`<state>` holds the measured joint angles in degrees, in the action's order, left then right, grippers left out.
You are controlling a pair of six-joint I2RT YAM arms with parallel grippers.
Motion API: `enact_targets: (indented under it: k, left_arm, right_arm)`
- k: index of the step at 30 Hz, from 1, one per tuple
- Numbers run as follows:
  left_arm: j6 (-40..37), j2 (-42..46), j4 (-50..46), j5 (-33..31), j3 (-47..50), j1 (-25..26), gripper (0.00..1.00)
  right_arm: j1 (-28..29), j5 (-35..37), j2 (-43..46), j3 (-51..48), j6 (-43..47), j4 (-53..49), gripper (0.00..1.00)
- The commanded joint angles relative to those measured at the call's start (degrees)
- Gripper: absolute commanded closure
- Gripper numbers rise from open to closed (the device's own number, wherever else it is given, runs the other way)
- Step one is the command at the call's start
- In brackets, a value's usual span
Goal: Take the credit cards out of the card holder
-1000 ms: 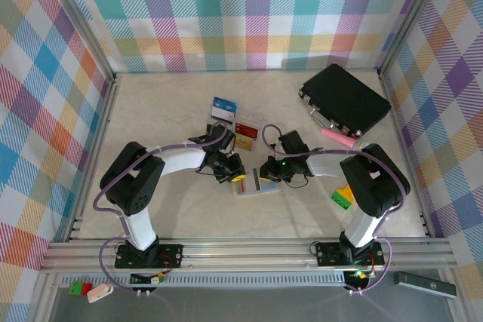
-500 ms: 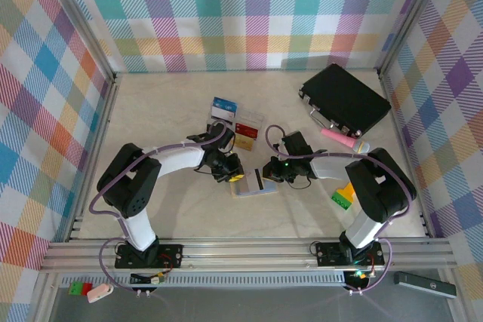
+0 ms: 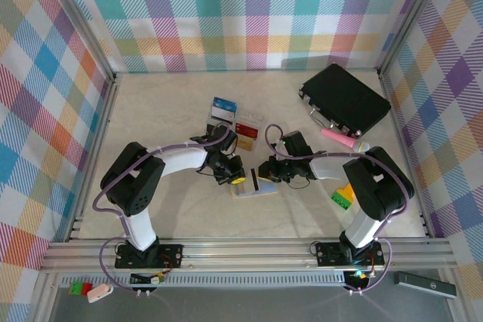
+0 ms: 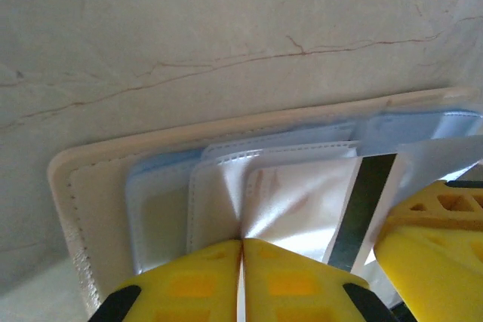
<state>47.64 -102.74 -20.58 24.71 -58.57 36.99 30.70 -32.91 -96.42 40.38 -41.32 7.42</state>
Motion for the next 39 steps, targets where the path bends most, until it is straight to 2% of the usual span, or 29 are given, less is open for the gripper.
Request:
enact_targets:
  k: [1,6,11,14,21,27,33,39]
  left_arm:
    - [1.0,-1.0,-1.3,-1.8,1.5,0.3,0.89]
    - [1.1,-1.0,-1.1,-1.9,1.6,0.4,0.89]
    - [1.0,-1.0,-1.4,-2.5,1.5,0.4,0.89]
    - [1.0,-0.7,-1.7,-3.1,1.5,0.4,0.85]
    - [1.4,0.6,-2.3,-3.9,1.8,-0.1,0.78]
    - [2.4,3.6,-1.0,-2.4,1.5,-0.7,0.73]
    - [3.5,11.4,1.1,-0.7,0.9,-2.8,0.57]
    - [3.7,20.9,8.2,4.2,3.2,-7.2,0.39]
  right_arm:
    - [-0.4,-5.7,-2.1,-0.9,-1.6,5.1,0.84]
    - [-0.4,-6.1,-3.7,-0.7,-2.1,5.7,0.83]
    - [-0.3,-4.4,-3.0,-0.8,-1.6,4.6,0.88]
    - [-0.4,-1.5,-1.7,-0.9,-0.6,2.0,0.91]
    - [-0.6,6.6,3.8,-2.6,3.8,-4.7,0.95]
    - [-1.4,11.2,12.5,-4.7,8.9,-8.5,0.98]
    - [-2.6,10.2,23.5,-5.8,11.4,-8.2,0.99]
    - [-3.0,1.4,26.0,-3.4,6.4,-3.4,0.99]
